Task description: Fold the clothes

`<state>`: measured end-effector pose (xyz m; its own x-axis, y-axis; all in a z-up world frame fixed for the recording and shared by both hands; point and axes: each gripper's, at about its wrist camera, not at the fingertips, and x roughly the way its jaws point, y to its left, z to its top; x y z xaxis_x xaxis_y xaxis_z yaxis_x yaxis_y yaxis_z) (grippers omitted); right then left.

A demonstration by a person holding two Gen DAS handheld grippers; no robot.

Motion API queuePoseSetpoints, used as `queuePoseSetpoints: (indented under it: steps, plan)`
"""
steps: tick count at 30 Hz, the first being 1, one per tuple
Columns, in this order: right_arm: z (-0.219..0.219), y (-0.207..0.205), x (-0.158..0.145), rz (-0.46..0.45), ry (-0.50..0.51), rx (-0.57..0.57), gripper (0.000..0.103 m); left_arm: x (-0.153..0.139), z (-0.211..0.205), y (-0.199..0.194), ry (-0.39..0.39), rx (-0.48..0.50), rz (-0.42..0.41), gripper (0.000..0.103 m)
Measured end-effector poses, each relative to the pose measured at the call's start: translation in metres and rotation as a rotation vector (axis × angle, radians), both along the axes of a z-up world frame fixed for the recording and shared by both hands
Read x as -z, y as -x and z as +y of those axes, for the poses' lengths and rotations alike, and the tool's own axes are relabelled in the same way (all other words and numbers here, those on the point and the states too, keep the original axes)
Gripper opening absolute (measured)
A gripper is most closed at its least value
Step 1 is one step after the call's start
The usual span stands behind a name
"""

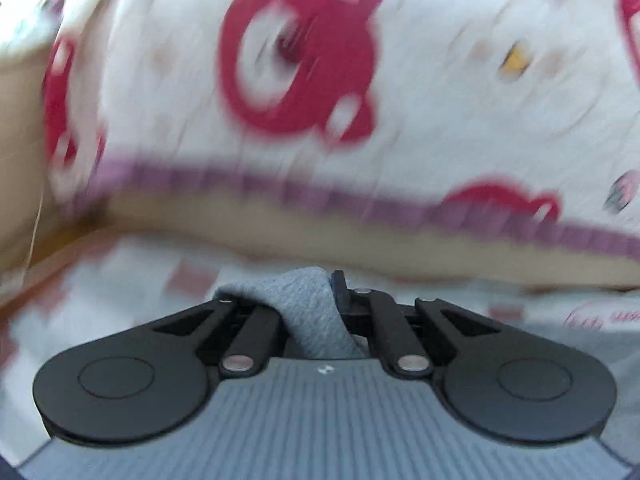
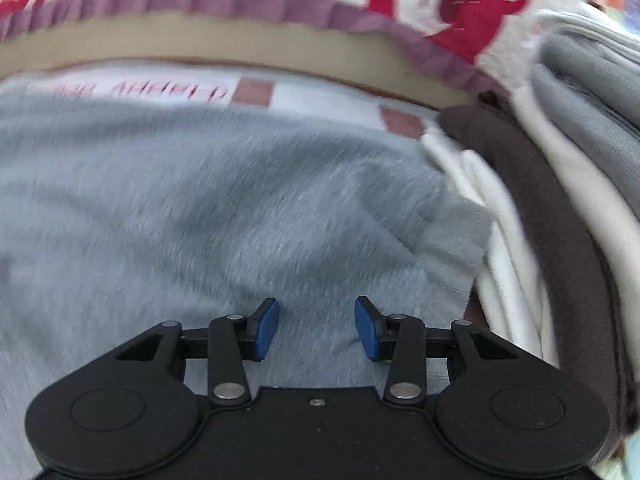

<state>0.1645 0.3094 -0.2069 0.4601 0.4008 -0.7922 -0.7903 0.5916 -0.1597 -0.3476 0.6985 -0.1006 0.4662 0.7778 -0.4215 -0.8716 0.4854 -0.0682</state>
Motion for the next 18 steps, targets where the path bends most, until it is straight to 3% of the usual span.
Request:
queuePoseSetpoints:
  steps: [1,3,6,7,9,10,13,14,16,18]
  plan:
    - [-0.002,0.001,-0.004,0.011,-0.039,0.018,0.047,-0.014,-0.002,-0.001,-0.02,0.013,-0.026,0.003]
    - [-0.005,0.012,-0.019,0.133,-0.186,-0.03,0.047,-0.028,-0.01,0.006,-0.039,0.026,-0.095,0.003]
    - [0.007,0.047,-0.034,0.262,-0.316,-0.215,0.048,-0.032,-0.026,0.025,-0.028,0.023,-0.207,0.004]
    - [0.013,0.062,-0.036,0.285,-0.331,-0.289,0.049,-0.015,-0.03,0.036,0.049,-0.011,-0.223,0.003]
    - [0.03,0.09,-0.032,0.29,-0.312,-0.403,0.063,0.019,-0.038,0.056,0.201,-0.076,-0.246,0.003]
    - [0.04,0.105,-0.026,0.288,-0.278,-0.457,0.063,0.039,-0.04,0.064,0.261,-0.099,-0.23,0.003]
    - [0.062,0.147,-0.006,0.167,-0.138,-0.59,0.064,0.093,-0.045,0.08,0.38,-0.145,-0.165,0.003]
    - [0.067,0.163,0.0,0.086,-0.098,-0.627,0.064,0.101,-0.045,0.083,0.399,-0.147,-0.166,0.003]
    - [0.074,0.183,0.007,-0.029,-0.06,-0.678,0.064,0.108,-0.045,0.082,0.405,-0.146,-0.155,0.003]
    - [0.083,0.192,0.014,-0.074,-0.038,-0.706,0.067,0.101,-0.04,0.076,0.394,-0.139,-0.149,0.003]
